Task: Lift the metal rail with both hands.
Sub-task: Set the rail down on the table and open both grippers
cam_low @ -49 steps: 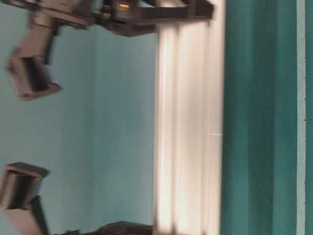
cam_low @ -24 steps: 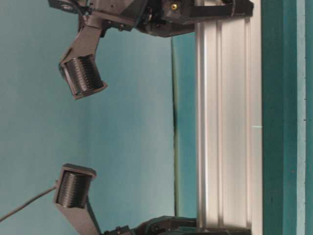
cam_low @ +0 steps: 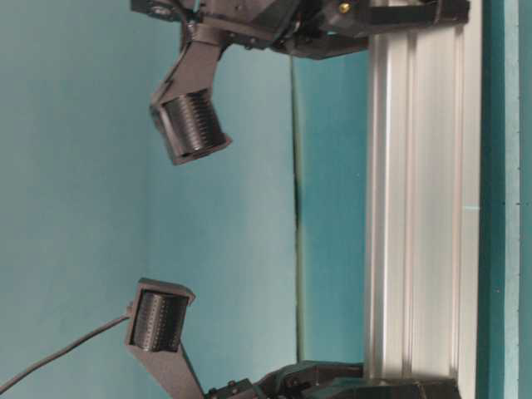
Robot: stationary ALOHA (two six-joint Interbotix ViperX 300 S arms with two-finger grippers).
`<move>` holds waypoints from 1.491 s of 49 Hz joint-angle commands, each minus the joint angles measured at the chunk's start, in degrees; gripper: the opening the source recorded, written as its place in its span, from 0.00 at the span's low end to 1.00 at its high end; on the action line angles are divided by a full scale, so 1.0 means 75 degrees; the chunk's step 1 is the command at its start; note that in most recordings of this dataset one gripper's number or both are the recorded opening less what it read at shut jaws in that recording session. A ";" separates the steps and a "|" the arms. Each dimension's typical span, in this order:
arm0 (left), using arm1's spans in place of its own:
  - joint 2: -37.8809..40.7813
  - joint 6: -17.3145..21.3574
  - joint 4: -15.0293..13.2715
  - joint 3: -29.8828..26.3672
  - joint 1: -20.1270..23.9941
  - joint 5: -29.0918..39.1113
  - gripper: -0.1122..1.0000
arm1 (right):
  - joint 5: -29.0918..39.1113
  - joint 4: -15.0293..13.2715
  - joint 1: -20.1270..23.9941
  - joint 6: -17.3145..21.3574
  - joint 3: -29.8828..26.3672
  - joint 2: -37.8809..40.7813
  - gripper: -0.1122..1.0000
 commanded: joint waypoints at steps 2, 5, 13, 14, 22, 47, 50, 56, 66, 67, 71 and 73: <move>-0.0035 -0.0094 0.0000 -0.0105 -0.0035 -0.0105 0.42 | -0.0211 0.0023 0.0059 -0.0023 0.0035 0.0035 0.45; 0.0000 -0.0094 0.0000 -0.0094 -0.0082 -0.0117 0.42 | -0.0258 0.0023 0.0059 -0.0012 0.0094 0.0035 0.45; 0.0070 -0.0094 0.0000 -0.0070 -0.0188 -0.0281 0.42 | -0.0270 0.0035 0.0059 0.0000 0.0105 0.0047 0.45; 0.0082 -0.0105 0.0000 -0.0070 -0.0188 -0.0305 0.42 | -0.0270 0.0047 0.0059 0.0000 0.0117 0.0047 0.45; 0.0094 -0.0305 0.0000 -0.0070 -0.0199 -0.0387 0.42 | -0.0281 0.0082 0.0059 -0.0012 0.0117 0.0047 0.45; 0.0082 -0.0141 0.0000 0.0105 -0.0094 -0.0457 0.42 | -0.0258 0.0363 0.0211 0.0023 0.0141 0.0094 0.45; 0.0082 -0.0023 0.0000 0.0105 -0.0105 -0.0492 0.42 | -0.0293 0.0352 0.0199 0.0023 0.0211 0.0094 0.45; 0.0082 0.0188 0.0000 0.0117 -0.0152 -0.0563 0.42 | -0.0410 0.0281 0.0176 0.0000 0.0316 0.0094 0.45; 0.0094 0.0117 0.0000 0.0129 -0.0199 -0.0574 0.42 | -0.0797 0.0234 0.0117 -0.0035 0.0492 0.0105 0.45; 0.0094 0.0105 0.0000 0.0129 -0.0199 -0.0574 0.42 | -0.0809 0.0234 0.0117 -0.0047 0.0504 0.0094 0.45; 0.0094 0.0047 0.0000 0.0152 -0.0234 -0.0609 0.42 | -0.0797 0.0223 0.0070 -0.0082 0.0516 0.0094 0.45; 0.0105 -0.0012 0.0000 0.0164 -0.0234 -0.0645 0.42 | -0.0773 0.0211 0.0059 -0.0094 0.0516 0.0094 0.45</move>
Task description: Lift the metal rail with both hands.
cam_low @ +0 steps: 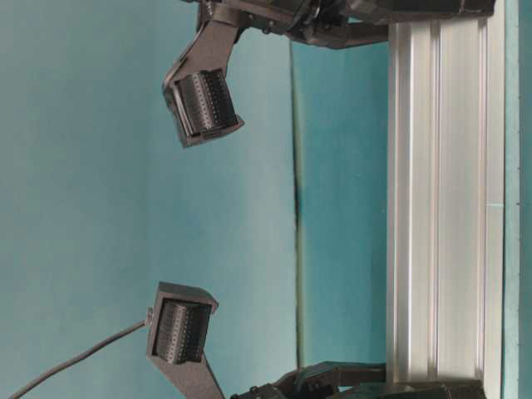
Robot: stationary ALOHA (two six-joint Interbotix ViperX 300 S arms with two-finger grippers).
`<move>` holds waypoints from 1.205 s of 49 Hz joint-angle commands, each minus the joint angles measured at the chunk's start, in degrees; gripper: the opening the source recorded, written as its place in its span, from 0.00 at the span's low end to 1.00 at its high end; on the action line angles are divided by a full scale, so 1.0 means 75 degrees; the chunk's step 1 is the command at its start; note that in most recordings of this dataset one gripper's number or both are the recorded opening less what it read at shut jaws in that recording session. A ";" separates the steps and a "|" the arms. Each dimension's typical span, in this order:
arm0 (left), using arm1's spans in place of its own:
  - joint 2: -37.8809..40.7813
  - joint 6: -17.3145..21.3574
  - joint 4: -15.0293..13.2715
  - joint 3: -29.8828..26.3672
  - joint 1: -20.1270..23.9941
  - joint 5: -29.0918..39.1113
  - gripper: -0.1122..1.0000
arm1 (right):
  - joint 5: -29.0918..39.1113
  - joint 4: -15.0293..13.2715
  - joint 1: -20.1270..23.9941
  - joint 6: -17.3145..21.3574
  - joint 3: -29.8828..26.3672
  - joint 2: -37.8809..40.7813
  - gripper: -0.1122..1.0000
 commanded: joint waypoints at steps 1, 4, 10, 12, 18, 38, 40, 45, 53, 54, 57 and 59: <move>-0.0047 -0.0117 0.0000 -0.0035 -0.0023 -0.0152 0.42 | -0.0012 -0.0059 -0.0059 -0.0082 0.0070 0.0094 0.45; -0.0047 -0.0234 0.0000 -0.0012 -0.0023 -0.0223 0.42 | 0.0023 -0.0094 -0.0070 -0.0082 0.0070 0.0105 0.45; -0.0047 -0.0410 0.0000 0.0023 -0.0047 -0.0316 0.42 | 0.0059 -0.0117 -0.0082 -0.0082 0.0059 0.0094 0.45; -0.0047 -0.0422 0.0000 0.0023 -0.0059 -0.0328 0.42 | 0.0059 -0.0117 -0.0070 -0.0082 0.0059 0.0094 0.45; -0.0047 -0.0434 0.0000 0.0035 -0.0082 -0.0340 0.42 | 0.0070 -0.0117 -0.0082 -0.0082 0.0070 0.0094 0.45; -0.0070 -0.0457 0.0000 0.0082 -0.0141 -0.0410 0.52 | 0.0035 -0.0164 -0.0129 -0.0012 0.0023 0.0094 0.92; -0.0082 -0.0422 0.0000 0.0094 -0.0188 -0.0422 0.64 | 0.0012 -0.0176 -0.0141 -0.0012 0.0012 0.0082 0.92; -0.0070 -0.0316 0.0000 0.0094 -0.0281 -0.0434 0.88 | -0.0070 -0.0246 -0.0141 -0.0012 -0.0035 0.0012 0.92; -0.0246 -0.0082 0.0000 0.0047 -0.0281 -0.0340 0.97 | -0.0035 -0.0293 -0.0141 -0.0023 -0.0141 -0.0199 0.92; -0.0316 -0.0047 0.0000 0.0035 -0.0281 -0.0316 0.96 | -0.0023 -0.0293 -0.0141 -0.0023 -0.0141 -0.0246 0.92; -0.0586 0.0035 0.0000 0.0012 -0.0270 -0.0223 0.97 | 0.0070 -0.0293 -0.0129 -0.0012 -0.0176 -0.0492 0.93; -0.0785 0.0070 0.0000 0.0000 -0.0246 -0.0164 0.98 | 0.0117 -0.0293 -0.0129 -0.0012 -0.0199 -0.0656 0.93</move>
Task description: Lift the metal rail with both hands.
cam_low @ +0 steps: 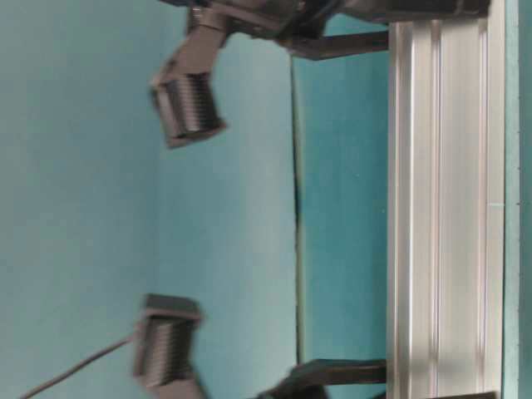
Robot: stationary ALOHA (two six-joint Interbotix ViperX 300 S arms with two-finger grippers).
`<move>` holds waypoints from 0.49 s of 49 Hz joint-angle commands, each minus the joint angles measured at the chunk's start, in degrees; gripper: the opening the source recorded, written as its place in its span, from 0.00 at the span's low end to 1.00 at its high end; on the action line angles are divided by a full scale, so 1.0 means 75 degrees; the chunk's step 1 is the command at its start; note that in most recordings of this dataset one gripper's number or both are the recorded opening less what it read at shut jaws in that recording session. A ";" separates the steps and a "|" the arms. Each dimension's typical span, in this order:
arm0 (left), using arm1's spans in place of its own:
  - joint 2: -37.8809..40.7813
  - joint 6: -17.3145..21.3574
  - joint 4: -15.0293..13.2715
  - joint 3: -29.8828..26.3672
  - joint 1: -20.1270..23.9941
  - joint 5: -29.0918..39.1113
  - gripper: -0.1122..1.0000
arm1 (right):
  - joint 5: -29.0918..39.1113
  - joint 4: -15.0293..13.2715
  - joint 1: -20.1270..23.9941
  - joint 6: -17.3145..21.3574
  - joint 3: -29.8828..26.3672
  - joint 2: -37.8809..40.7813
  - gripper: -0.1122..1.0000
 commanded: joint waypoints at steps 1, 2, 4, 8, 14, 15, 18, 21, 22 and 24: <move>-0.0562 0.0070 -0.0012 -0.0117 0.0023 0.0094 0.98 | 0.0059 -0.0023 0.0012 0.0000 -0.0141 -0.0363 0.93; -0.0680 0.0082 -0.0012 -0.0117 0.0035 0.0129 0.98 | 0.0070 -0.0023 0.0012 0.0000 -0.0152 -0.0469 0.93; -0.0914 0.0105 -0.0012 -0.0105 0.0047 0.0187 0.98 | 0.0070 -0.0023 0.0023 0.0000 -0.0188 -0.0680 0.93; -0.1395 0.0117 -0.0012 -0.0105 0.0082 0.0281 0.98 | 0.0070 -0.0023 0.0012 0.0000 -0.0258 -0.1125 0.93; -0.2098 0.0129 -0.0012 -0.0082 0.0094 0.0340 0.98 | 0.0082 -0.0023 0.0023 -0.0047 -0.0305 -0.1699 0.93; -0.2180 0.0129 -0.0012 -0.0082 0.0094 0.0363 0.98 | 0.0082 -0.0023 0.0023 -0.0047 -0.0293 -0.1793 0.93; -0.2473 0.0129 -0.0012 -0.0094 0.0094 0.0398 0.98 | 0.0082 -0.0023 0.0012 -0.0047 -0.0258 -0.2016 0.93; -0.2742 0.0117 -0.0012 -0.0105 0.0105 0.0422 0.98 | 0.0105 -0.0023 0.0023 -0.0012 -0.0211 -0.2262 0.93; -0.2824 0.0117 0.0000 -0.0094 0.0129 0.0410 0.98 | 0.0117 -0.0023 0.0023 -0.0012 -0.0188 -0.2309 0.93; -0.2988 0.0117 -0.0012 -0.0105 0.0141 0.0410 0.98 | 0.0141 -0.0023 0.0012 0.0000 -0.0164 -0.2426 0.93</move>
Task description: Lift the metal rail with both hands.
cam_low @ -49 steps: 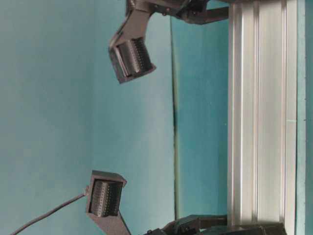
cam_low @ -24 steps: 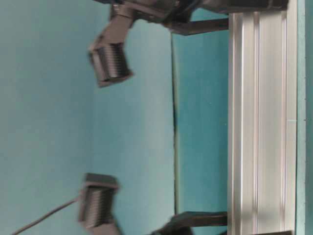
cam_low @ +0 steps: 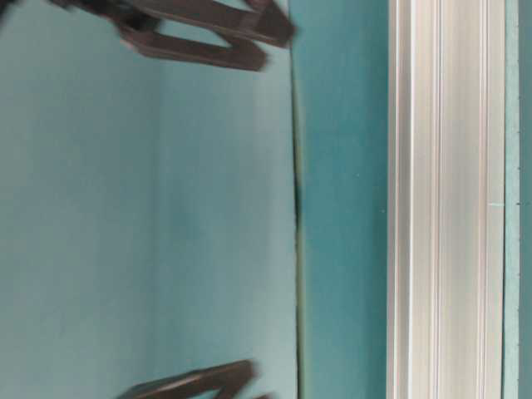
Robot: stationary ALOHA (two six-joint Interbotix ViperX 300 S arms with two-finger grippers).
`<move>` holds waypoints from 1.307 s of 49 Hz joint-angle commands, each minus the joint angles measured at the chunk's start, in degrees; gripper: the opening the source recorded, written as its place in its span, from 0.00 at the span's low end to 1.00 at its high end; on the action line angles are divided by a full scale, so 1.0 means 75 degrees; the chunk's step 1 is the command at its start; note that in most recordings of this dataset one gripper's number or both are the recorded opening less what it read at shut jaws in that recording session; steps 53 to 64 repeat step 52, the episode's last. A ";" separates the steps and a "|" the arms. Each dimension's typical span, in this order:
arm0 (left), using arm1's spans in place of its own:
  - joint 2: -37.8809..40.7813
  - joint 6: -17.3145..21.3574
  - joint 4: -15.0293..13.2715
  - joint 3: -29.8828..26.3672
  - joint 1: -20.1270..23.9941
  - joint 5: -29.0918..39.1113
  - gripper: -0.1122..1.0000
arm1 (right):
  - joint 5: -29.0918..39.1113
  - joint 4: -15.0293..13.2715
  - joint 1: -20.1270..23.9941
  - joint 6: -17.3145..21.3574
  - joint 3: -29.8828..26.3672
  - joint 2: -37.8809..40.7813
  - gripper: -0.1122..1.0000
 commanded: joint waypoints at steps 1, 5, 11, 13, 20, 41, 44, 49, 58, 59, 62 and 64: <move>-0.0469 0.0000 -0.0012 -0.0082 0.0035 -0.0023 0.98 | 0.0023 -0.0012 0.0012 0.0000 0.0023 -0.0234 0.93; -0.0750 0.0012 -0.0012 -0.0070 0.0094 -0.0047 0.98 | 0.0035 -0.0012 0.0023 0.0012 0.0059 -0.0434 0.93; -0.1113 0.0000 -0.0012 -0.0070 0.0199 -0.0094 0.98 | 0.0023 -0.0012 0.0012 0.0012 0.0070 -0.0727 0.93; -0.1242 0.0012 -0.0012 -0.0105 0.0270 -0.0129 0.98 | 0.0035 -0.0012 0.0012 0.0012 0.0070 -0.0832 0.93; -0.1605 0.0012 -0.0012 -0.0141 0.0340 -0.0352 0.98 | -0.0082 -0.0012 -0.0070 0.0012 0.0070 -0.1383 0.93; -0.2684 -0.0012 -0.0012 -0.0012 0.0352 -0.1523 0.97 | -0.1559 -0.0012 -0.0117 0.0012 0.1020 -0.3562 0.92; -0.2813 -0.0012 0.0000 0.0023 0.0352 -0.1699 0.97 | -0.1699 -0.0012 -0.0117 0.0000 0.1113 -0.3879 0.92; -0.3012 -0.0023 -0.0012 0.0082 0.0352 -0.1898 0.97 | -0.1781 -0.0012 -0.0117 0.0012 0.1219 -0.4207 0.93; -0.3117 -0.0023 -0.0012 0.0105 0.0352 -0.1980 0.97 | -0.1793 -0.0012 -0.0117 0.0012 0.1277 -0.4336 0.92; -0.3117 -0.0023 -0.0012 0.0105 0.0352 -0.1980 0.97 | -0.1793 -0.0012 -0.0117 0.0012 0.1277 -0.4336 0.92; -0.3117 -0.0023 -0.0012 0.0105 0.0352 -0.1980 0.97 | -0.1793 -0.0012 -0.0117 0.0012 0.1277 -0.4336 0.92; -0.3117 -0.0023 -0.0012 0.0105 0.0352 -0.1980 0.97 | -0.1793 -0.0012 -0.0117 0.0012 0.1277 -0.4336 0.92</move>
